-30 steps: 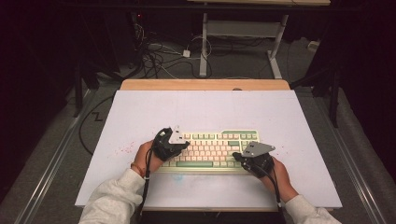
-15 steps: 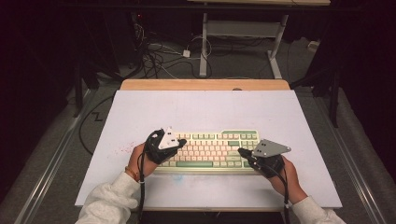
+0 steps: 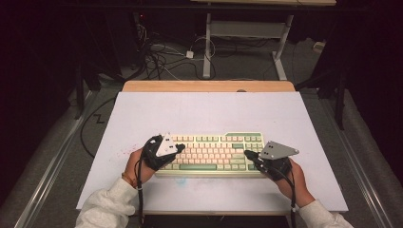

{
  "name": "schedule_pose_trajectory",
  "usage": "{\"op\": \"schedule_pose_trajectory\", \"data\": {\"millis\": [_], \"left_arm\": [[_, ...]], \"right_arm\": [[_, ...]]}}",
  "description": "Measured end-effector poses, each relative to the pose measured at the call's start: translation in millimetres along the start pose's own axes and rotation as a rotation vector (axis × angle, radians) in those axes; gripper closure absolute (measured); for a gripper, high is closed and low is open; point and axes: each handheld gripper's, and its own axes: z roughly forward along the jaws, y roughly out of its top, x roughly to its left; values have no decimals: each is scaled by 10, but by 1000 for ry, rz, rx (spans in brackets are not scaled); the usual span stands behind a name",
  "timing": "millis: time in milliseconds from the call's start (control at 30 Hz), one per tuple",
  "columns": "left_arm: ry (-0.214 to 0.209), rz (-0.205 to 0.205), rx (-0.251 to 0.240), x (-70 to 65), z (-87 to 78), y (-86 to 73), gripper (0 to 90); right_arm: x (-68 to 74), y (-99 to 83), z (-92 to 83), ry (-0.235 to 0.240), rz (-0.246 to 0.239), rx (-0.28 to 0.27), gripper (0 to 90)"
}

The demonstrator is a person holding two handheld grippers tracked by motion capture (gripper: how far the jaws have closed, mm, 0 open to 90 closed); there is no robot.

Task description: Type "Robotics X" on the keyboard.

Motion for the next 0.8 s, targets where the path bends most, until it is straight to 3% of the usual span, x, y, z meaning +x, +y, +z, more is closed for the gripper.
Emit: {"op": "schedule_pose_trajectory", "data": {"millis": [500, 800], "left_arm": [[11, -8, -18, -87, -151, -184, 875], [13, -21, -18, -116, -229, -325, 874]], "right_arm": [[1, 6, -3, 2, -4, 2, 898], [9, 56, 87, 17, -6, 6, 898]]}}
